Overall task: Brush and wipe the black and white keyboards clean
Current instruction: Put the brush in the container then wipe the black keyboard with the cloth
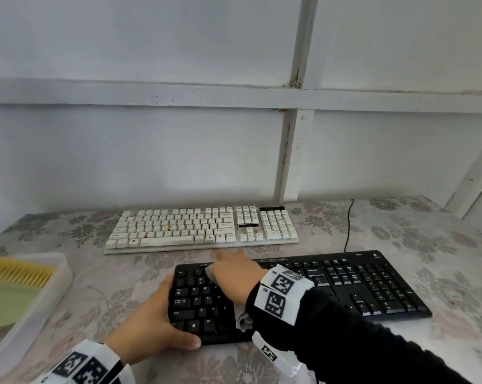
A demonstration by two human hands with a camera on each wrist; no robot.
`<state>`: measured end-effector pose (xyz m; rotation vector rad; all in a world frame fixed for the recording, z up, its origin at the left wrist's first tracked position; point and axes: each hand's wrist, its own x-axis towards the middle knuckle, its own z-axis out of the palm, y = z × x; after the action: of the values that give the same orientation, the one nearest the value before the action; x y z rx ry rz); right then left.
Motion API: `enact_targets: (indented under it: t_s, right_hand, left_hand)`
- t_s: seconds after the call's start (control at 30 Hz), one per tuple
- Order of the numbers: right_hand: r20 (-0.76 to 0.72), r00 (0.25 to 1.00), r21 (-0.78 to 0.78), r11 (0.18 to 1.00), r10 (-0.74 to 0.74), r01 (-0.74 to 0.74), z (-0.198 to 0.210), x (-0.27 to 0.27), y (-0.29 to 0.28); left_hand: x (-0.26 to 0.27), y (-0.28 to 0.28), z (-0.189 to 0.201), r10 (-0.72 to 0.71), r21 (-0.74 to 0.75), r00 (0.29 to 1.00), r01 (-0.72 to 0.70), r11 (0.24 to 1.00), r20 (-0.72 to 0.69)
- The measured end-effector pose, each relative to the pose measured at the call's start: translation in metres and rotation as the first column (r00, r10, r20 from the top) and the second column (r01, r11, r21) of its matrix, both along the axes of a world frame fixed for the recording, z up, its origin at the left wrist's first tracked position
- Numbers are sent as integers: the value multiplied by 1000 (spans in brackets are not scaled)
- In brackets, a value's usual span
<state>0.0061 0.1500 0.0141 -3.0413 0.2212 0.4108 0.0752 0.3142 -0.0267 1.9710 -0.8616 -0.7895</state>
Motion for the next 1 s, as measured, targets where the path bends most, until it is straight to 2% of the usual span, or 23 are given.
enact_targets:
  t_s: [0.13, 0.2, 0.27, 0.37, 0.43, 0.53, 0.73, 1.0]
  right_hand:
    - [-53, 993, -59, 993, -106, 103, 0, -13, -17]
    - [-96, 989, -102, 989, -115, 105, 2, -14, -24]
    - [-98, 991, -106, 991, -90, 79, 5, -8, -24]
    - [16, 998, 3, 998, -57, 57, 11, 8, -6]
    - [81, 997, 45, 999, 19, -22, 13, 17, 10]
    - [27, 991, 36, 990, 134, -135, 9, 25, 26]
    - [38, 999, 67, 997, 30, -33, 2, 14, 19]
    - [17, 998, -7, 998, -61, 61, 1, -14, -7]
  left_hand:
    - [0, 1, -1, -12, 8, 1000, 12, 1000, 22]
    - [1, 1, -1, -19, 14, 999, 19, 1000, 31]
    - [0, 1, -1, -18, 15, 1000, 18, 1000, 22]
    - [-1, 1, 2, -3, 6, 1000, 3, 1000, 4]
    - [-3, -1, 5, 1, 8, 1000, -1, 1000, 5]
    - [-3, -3, 6, 7, 17, 1000, -7, 1000, 12]
    - [-1, -1, 2, 11, 25, 1000, -11, 1000, -6]
    - [0, 1, -1, 18, 29, 1000, -18, 999, 1]
